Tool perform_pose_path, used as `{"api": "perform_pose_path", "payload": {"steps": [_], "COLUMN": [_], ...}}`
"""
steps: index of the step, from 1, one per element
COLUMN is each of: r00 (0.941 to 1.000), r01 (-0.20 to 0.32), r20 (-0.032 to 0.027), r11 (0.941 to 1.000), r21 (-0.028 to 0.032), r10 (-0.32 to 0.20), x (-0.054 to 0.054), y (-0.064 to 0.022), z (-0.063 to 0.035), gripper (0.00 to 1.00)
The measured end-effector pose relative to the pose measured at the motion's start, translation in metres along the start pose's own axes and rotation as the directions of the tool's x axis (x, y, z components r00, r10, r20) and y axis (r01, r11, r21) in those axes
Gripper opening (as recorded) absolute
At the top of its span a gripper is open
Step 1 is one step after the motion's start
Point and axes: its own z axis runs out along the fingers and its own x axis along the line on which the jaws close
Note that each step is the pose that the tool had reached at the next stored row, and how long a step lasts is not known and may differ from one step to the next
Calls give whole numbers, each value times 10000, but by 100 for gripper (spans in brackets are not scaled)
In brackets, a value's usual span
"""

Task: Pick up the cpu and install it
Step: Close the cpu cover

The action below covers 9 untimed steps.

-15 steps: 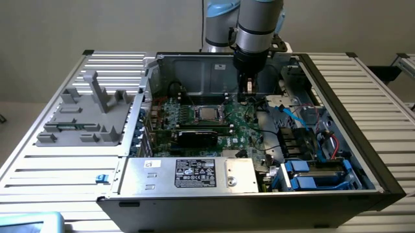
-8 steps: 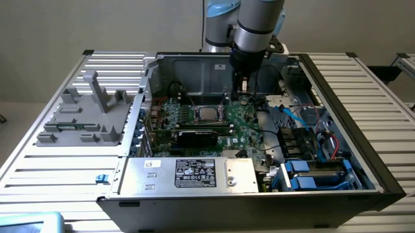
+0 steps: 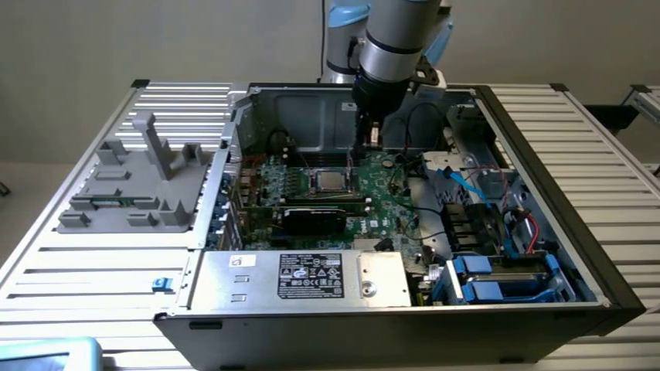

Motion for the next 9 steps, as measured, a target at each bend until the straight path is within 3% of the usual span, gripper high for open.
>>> {"api": "perform_pose_path", "payload": {"steps": [5,9], "r00": [10000,10000], "r01": [-24,-23], "r20": [-13,-38], "r11": [9998,9998], "r21": [199,213], "r10": [25,24], "x": [-6,-19], "y": [-26,-105], "z": [0,8], "gripper": [11,11]}}
